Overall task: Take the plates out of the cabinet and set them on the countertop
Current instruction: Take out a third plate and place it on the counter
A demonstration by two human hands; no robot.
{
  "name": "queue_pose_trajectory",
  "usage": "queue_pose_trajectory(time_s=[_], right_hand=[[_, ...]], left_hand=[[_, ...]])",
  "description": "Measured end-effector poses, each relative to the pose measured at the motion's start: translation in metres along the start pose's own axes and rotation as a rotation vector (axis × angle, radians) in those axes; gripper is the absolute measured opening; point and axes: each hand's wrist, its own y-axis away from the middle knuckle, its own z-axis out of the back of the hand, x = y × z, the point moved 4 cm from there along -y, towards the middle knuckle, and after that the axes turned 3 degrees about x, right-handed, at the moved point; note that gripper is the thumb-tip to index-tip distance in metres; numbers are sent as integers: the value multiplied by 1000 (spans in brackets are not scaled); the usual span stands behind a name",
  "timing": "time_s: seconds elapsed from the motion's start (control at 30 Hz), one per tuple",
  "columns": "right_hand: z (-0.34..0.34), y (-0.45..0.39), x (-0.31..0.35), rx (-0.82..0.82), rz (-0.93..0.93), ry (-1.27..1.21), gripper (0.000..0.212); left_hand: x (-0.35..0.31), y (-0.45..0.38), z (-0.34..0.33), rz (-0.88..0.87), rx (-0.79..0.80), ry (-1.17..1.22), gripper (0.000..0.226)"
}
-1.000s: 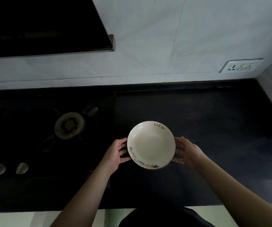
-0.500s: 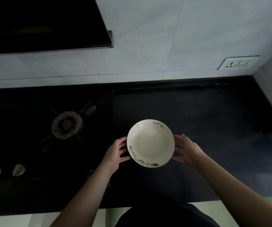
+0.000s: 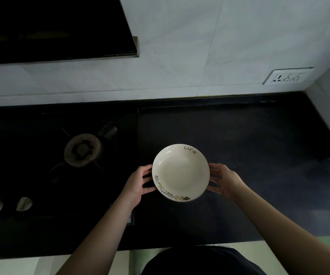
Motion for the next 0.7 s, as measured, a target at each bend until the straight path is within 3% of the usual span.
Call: queue_pose_trajectory(time_s=[0.2,0.37,0.57,0.7], right_hand=[[7,0,3,19,4,45,25],[33,0,13,-11,43,75,31],[49,25,15,-23,242,288,28],[63,62,10,-72,522,715,30]], left_hand=[[-1,1,1,12,-24,5,24],[0,8,17,-46,-66,-196,25],[-9,45,28,-397,-141,-621,21],[-9,82,4,-619,-174,-1046,30]])
